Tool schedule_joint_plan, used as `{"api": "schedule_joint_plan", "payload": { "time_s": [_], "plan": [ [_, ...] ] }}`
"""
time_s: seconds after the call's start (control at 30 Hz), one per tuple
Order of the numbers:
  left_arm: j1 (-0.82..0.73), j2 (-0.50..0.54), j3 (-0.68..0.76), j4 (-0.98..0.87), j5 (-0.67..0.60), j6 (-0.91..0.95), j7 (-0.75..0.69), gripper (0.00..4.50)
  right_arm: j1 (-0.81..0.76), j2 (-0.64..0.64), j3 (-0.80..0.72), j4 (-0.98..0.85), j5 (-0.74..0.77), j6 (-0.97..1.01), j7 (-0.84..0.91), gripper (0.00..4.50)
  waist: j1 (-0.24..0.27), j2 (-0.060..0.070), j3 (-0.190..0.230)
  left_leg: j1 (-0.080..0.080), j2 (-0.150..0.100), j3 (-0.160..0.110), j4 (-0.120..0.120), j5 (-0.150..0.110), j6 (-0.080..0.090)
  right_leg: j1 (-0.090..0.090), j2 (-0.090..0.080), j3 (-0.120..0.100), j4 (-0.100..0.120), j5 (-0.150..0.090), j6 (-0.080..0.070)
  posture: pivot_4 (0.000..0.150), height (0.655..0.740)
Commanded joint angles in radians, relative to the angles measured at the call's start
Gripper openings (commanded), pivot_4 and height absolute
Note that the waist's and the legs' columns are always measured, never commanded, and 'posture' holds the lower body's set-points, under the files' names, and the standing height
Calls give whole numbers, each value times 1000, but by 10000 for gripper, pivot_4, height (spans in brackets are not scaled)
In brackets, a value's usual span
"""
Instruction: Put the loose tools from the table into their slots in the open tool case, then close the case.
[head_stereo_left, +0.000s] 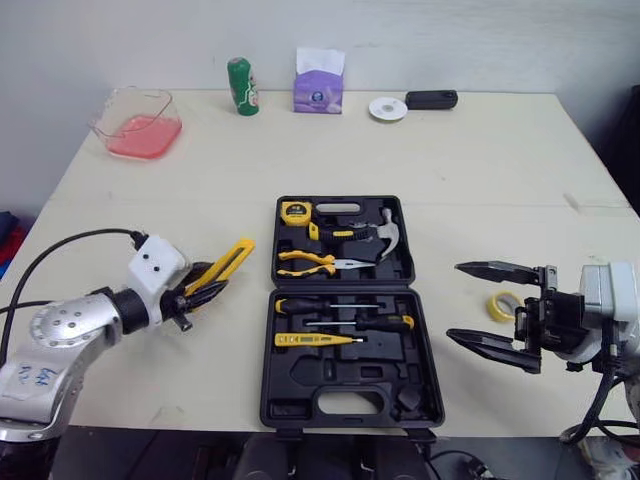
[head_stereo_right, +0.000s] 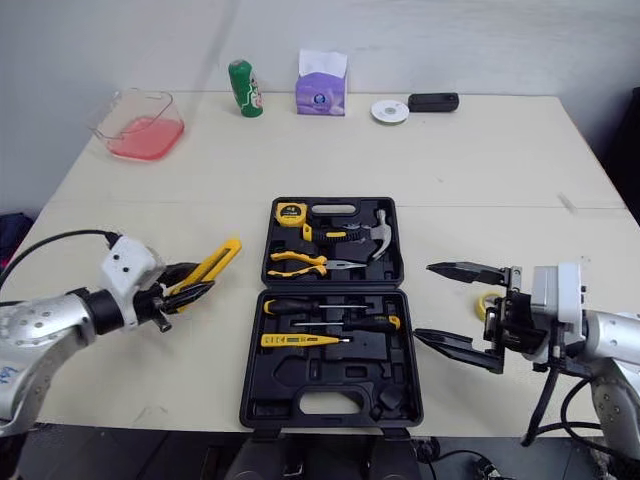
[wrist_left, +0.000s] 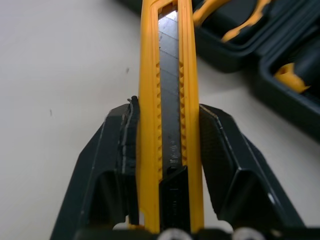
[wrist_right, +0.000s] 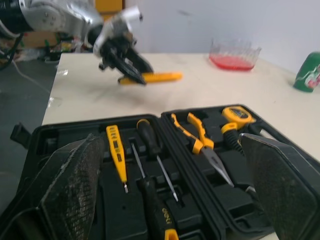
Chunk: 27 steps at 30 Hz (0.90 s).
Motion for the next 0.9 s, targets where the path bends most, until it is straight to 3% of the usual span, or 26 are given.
{"api": "schedule_joint_plan", "payload": {
  "time_s": [0.03,0.5,0.67,0.9],
  "plan": [
    [-36,0,-28,-63,-51,-97,-127,12503,19,-21,-56,-70,35,19,-5,45000,2,0,0,0,0,0,0,0,0,0,0,0,-1,0,0,1500,7400],
    [-200,-94,-329,-201,-136,-6,-223,12503,126,-23,-145,-72,26,28,30,45000,-1,-3,2,1,0,1,3,1,3,3,6,1,2,1,2,1500,7400],
    [-267,-127,-497,-169,-41,3,-243,12502,184,-47,-217,-98,59,69,45,45000,1,-3,2,2,-1,1,4,1,3,3,7,2,3,1,2,1500,7400],
    [-261,-156,-614,-170,18,17,-243,12502,246,-51,-270,-138,83,110,40,45000,-1,-4,2,2,0,1,5,1,3,3,7,3,3,1,2,1500,7400]
  ]
}}
